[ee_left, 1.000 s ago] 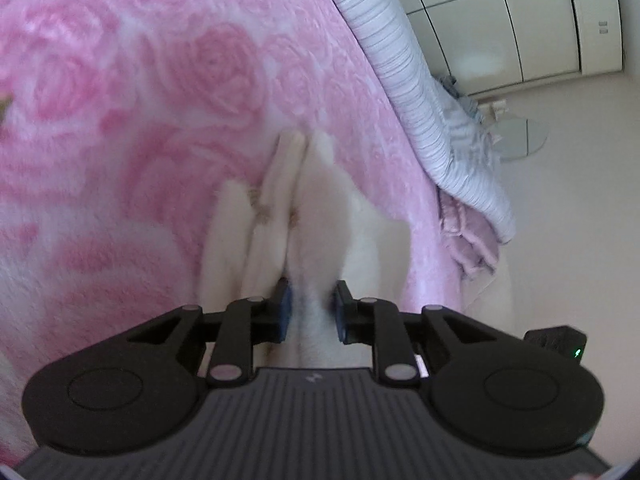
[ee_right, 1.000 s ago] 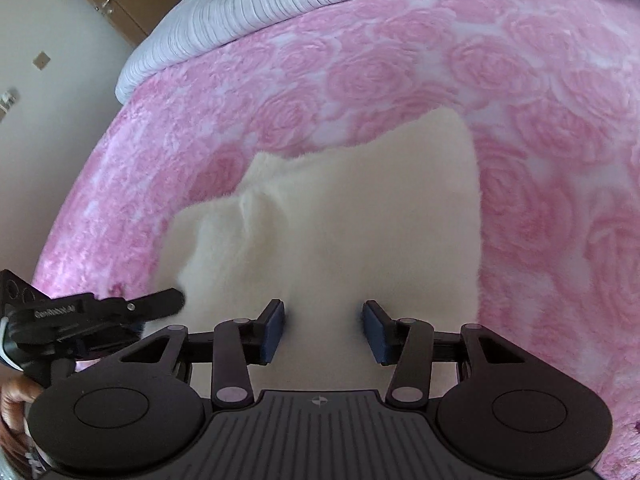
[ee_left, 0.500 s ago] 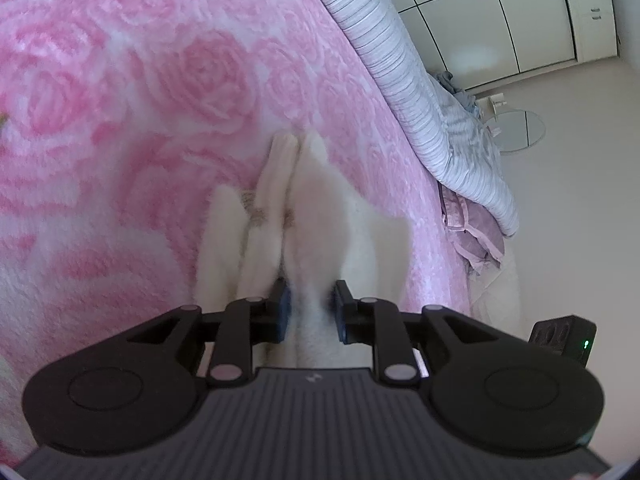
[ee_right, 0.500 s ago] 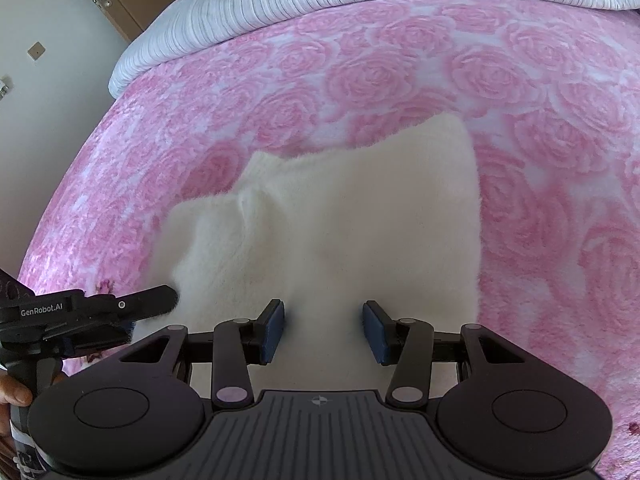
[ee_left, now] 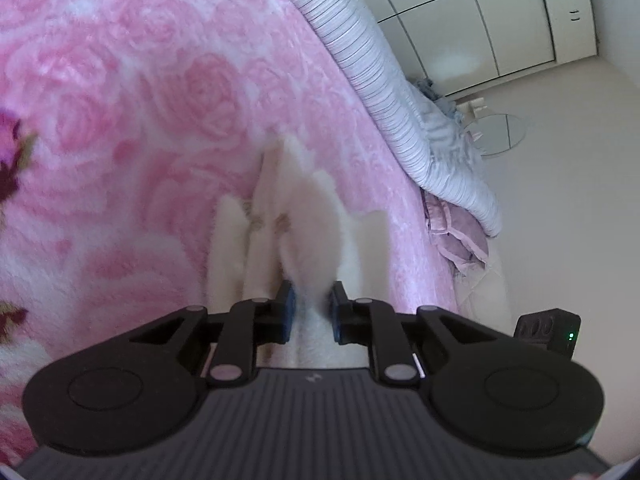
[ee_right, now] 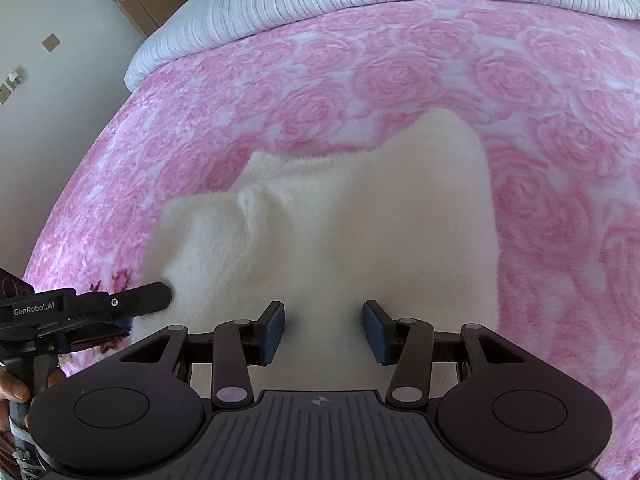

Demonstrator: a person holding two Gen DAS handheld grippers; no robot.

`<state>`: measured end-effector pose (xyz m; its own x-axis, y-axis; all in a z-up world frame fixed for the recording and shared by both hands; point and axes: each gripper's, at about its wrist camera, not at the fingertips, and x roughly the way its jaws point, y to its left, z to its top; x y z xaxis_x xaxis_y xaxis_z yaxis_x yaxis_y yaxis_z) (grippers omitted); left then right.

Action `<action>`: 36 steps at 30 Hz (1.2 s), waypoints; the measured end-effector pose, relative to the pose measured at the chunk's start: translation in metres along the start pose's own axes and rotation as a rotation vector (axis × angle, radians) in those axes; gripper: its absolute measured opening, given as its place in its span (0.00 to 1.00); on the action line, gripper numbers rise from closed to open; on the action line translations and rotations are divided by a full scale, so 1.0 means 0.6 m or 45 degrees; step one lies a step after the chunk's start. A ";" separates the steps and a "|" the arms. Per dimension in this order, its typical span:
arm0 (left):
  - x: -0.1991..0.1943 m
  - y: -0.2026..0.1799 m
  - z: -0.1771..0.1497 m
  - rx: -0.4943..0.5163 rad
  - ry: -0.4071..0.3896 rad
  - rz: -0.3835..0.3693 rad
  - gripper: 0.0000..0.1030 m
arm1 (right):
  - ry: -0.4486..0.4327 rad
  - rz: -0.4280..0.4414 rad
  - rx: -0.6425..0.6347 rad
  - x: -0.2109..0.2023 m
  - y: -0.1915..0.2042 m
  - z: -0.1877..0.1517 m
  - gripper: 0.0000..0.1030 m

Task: Fold clothes

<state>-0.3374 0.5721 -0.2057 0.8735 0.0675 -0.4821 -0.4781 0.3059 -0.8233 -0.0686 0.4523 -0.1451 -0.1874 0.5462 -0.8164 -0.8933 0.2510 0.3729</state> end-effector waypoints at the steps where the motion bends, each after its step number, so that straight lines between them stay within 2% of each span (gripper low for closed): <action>1: -0.001 0.000 0.001 0.013 -0.009 0.009 0.13 | -0.003 0.002 0.007 0.000 0.000 -0.001 0.47; 5: 0.002 0.015 -0.004 0.043 -0.047 0.113 0.13 | -0.020 0.010 0.001 0.012 0.002 -0.008 0.47; 8: -0.008 0.015 -0.019 0.002 -0.054 0.121 0.17 | -0.065 0.030 -0.069 0.008 0.001 -0.015 0.47; 11: -0.042 -0.005 -0.043 0.021 -0.097 0.163 0.20 | -0.174 0.073 -0.137 -0.034 -0.006 -0.045 0.47; 13: -0.076 -0.015 -0.065 0.002 -0.133 0.159 0.22 | -0.247 0.134 -0.130 -0.075 -0.019 -0.077 0.47; 16: -0.128 -0.027 -0.107 -0.044 -0.179 0.123 0.32 | -0.341 0.147 -0.169 -0.143 -0.046 -0.142 0.47; 19: -0.165 -0.036 -0.156 -0.112 -0.210 0.087 0.37 | -0.371 0.081 -0.312 -0.176 -0.037 -0.211 0.47; 22: -0.173 -0.036 -0.198 -0.192 -0.205 0.036 0.39 | -0.399 0.016 -0.454 -0.207 -0.027 -0.278 0.47; 25: -0.163 -0.030 -0.218 -0.252 -0.195 0.033 0.40 | -0.371 -0.048 -0.564 -0.194 -0.002 -0.306 0.47; 30: -0.131 -0.023 -0.228 -0.288 -0.216 0.099 0.40 | -0.382 -0.246 -0.778 -0.149 0.034 -0.333 0.47; 33: -0.119 -0.013 -0.234 -0.321 -0.238 0.085 0.32 | -0.391 -0.375 -0.909 -0.120 0.053 -0.349 0.47; 34: -0.116 -0.011 -0.235 -0.325 -0.246 0.079 0.27 | -0.411 -0.416 -0.959 -0.111 0.057 -0.353 0.44; 35: -0.116 -0.011 -0.235 -0.308 -0.260 0.078 0.18 | -0.432 -0.456 -1.008 -0.101 0.061 -0.356 0.35; 36: -0.120 -0.014 -0.236 -0.279 -0.283 0.082 0.16 | -0.453 -0.500 -1.049 -0.096 0.066 -0.360 0.20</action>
<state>-0.4093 0.4303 -0.2064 0.8277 0.2938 -0.4781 -0.5206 0.0842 -0.8496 -0.1814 0.2579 -0.1786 0.1974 0.7862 -0.5856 -0.8969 -0.0963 -0.4316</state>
